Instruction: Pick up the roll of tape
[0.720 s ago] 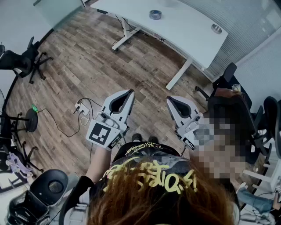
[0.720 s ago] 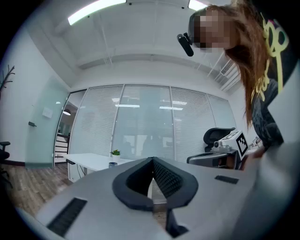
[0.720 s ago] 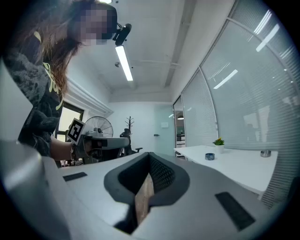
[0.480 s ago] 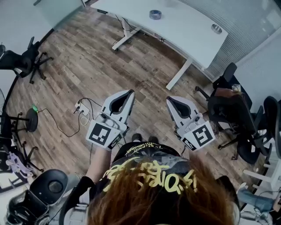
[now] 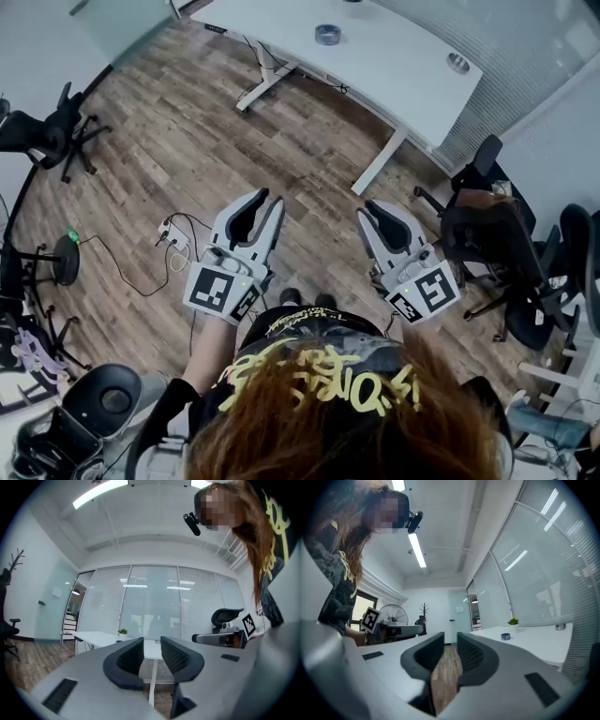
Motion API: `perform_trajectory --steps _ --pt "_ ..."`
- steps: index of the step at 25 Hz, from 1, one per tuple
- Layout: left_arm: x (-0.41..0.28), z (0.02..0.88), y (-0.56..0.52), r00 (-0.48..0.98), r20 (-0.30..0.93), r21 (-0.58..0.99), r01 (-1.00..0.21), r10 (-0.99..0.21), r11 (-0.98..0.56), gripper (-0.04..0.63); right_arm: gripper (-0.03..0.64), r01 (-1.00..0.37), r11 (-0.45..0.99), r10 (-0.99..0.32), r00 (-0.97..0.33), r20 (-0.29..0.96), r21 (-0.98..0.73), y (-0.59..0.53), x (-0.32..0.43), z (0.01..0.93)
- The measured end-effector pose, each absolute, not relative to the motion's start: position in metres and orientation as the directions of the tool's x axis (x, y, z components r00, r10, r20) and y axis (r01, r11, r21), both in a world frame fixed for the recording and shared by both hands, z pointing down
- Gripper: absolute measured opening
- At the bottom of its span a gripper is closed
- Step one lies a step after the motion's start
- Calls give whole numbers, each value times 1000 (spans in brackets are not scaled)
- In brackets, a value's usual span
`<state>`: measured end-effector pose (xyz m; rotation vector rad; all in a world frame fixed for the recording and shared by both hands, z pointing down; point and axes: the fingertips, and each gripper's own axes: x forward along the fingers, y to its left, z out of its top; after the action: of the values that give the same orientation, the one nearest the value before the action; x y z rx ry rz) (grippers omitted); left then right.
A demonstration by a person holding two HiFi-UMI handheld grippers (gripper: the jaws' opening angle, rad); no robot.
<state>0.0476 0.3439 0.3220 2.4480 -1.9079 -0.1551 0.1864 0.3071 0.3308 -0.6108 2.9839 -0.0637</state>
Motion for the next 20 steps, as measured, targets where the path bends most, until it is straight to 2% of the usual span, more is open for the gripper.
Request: perform_trajectory --steps 2,4,6,7,13,20 --pt "44 321 343 234 -56 96 -966 -971 -238 179 214 -438 895 -446 -888 -112 -85 297 193 327" --pt "38 318 344 216 -65 101 -970 -974 -222 247 302 -465 881 -474 -866 -159 -90 294 198 318" --pt "33 317 345 193 -73 105 -974 -978 -200 323 310 -469 880 -473 -861 -184 -69 295 198 313" --pt "31 317 346 187 -75 108 -975 -980 -194 338 310 -462 885 -465 -866 -182 -64 296 195 313" --pt "27 321 353 230 -61 90 -968 -971 -234 345 310 -415 905 -424 -891 -159 -88 310 171 324" --pt "4 332 366 255 -43 100 -961 -966 -258 345 310 -438 892 -451 -881 -141 -113 320 151 333"
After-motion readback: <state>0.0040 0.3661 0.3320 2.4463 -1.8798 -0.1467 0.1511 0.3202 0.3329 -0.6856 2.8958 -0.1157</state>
